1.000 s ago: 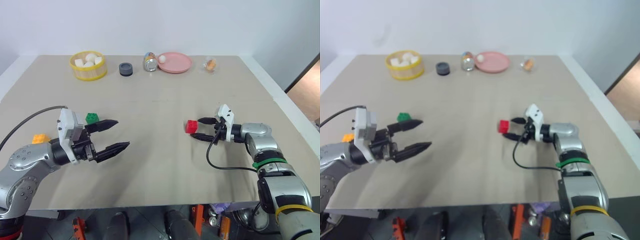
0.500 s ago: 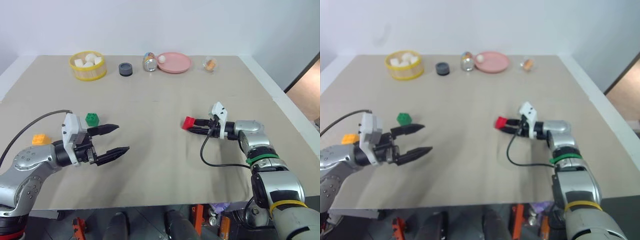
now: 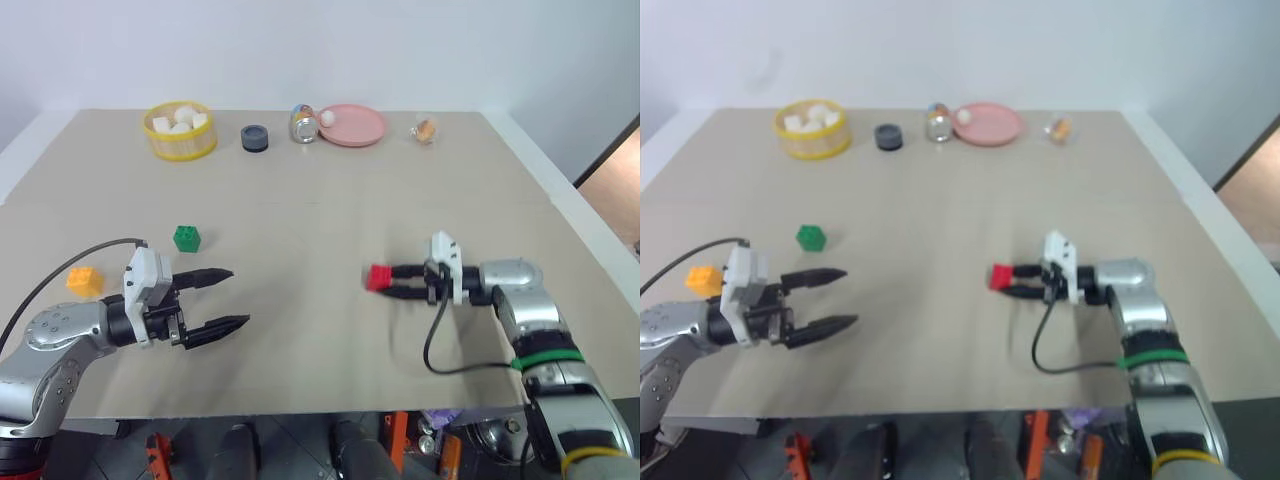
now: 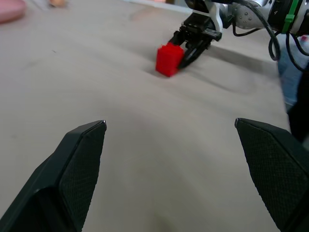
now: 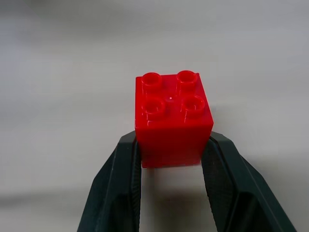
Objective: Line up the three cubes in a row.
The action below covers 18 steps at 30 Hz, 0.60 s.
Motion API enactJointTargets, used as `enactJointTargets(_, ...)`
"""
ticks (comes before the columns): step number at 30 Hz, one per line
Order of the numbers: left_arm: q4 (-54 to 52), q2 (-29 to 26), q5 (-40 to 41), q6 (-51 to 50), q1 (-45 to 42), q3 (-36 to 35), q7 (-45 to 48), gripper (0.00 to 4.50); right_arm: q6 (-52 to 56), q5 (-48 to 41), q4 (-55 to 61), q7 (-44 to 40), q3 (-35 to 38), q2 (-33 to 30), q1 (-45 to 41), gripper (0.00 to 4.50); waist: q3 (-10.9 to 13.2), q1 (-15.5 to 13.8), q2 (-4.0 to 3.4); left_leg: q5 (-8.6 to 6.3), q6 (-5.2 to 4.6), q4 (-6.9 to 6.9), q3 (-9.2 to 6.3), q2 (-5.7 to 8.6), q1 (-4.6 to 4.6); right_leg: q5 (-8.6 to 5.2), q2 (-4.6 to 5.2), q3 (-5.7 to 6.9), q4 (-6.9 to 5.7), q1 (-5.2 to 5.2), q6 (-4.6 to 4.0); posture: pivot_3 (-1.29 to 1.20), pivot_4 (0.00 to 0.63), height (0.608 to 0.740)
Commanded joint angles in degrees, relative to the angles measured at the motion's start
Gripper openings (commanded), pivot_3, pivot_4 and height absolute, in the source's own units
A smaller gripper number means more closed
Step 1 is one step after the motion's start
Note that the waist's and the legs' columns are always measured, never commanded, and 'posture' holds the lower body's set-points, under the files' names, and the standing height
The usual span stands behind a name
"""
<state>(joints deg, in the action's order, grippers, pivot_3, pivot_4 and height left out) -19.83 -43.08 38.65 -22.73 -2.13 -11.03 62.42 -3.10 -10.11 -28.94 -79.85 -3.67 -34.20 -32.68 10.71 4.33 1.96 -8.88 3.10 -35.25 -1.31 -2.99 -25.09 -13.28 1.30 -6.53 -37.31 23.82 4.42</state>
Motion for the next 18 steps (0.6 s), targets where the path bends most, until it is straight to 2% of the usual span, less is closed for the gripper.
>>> enactJointTargets(1, -1.9, -1.2, 0.3, 0.8, 0.6, 0.0, 2.3, 4.42, -1.4, 0.2, 9.0, -2.0, -2.8, -1.2, 3.6, 1.20, 0.0, 0.1, 0.01, 0.00, 0.00, 0.00, 0.01, -0.02, 0.04, 0.01, -0.01, 0.00, 0.00, 0.00, -0.02, 0.00, 0.150, 0.740)
enactJointTargets(7, -3.1, -1.5, 0.8, 0.0, 0.5, 0.1, 2.9, 4.42, 0.1, -1.4, 11.0, -1.2, -2.5, -1.4, 4.2, 1.20, 0.0, 0.2, 0.01, 0.01, -0.01, -0.04, 0.02, -0.07, 0.14, 0.11, -0.03, 0.04, -0.02, -0.04, -0.15, 0.00, 0.150, 0.740)
enactJointTargets(18, -2.8, -1.1, 2.3, -2.0, -1.0, 0.5, 2.8, 4.42, 0.0, -2.8, 11.9, -4.1, -2.7, -5.7, 7.6, 1.20, 0.0, 0.0, 0.01, 0.01, -0.01, -0.04, 0.02, -0.06, 0.07, 0.07, -0.01, 0.04, -0.01, -0.02, -0.10, 0.00, 0.150, 0.740)
